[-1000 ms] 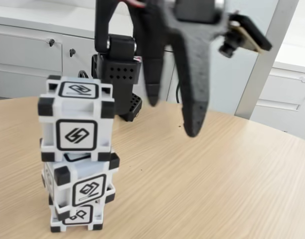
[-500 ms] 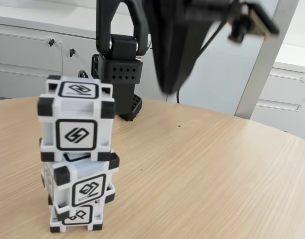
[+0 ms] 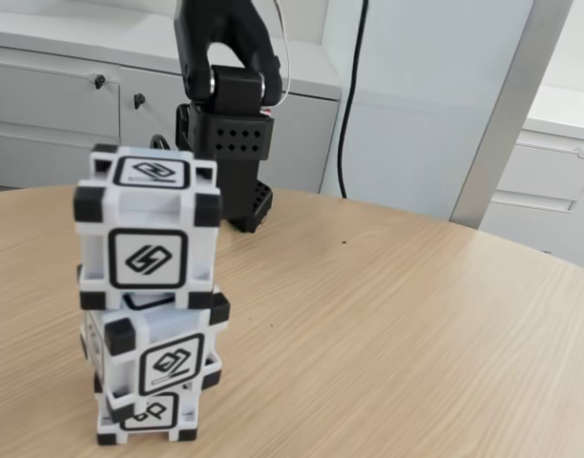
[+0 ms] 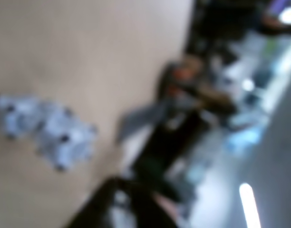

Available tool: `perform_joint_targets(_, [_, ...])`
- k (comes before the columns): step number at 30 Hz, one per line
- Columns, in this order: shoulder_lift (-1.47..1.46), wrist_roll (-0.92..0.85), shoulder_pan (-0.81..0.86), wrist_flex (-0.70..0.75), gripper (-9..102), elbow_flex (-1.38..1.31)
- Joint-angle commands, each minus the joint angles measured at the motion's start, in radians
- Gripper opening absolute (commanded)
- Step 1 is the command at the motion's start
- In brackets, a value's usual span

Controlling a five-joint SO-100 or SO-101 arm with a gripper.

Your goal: Stack cubes from left to right.

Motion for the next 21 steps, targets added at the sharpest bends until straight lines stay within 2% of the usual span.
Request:
perform_joint_targets(1, [0.106,0.028,0.006,0.002,0,-0.008])
perform_joint_targets(9, [0.327,0.081,0.003,0.002,0,-0.006])
perform_joint_targets(21, [0.499,0.129,0.003,0.002,0,-0.003])
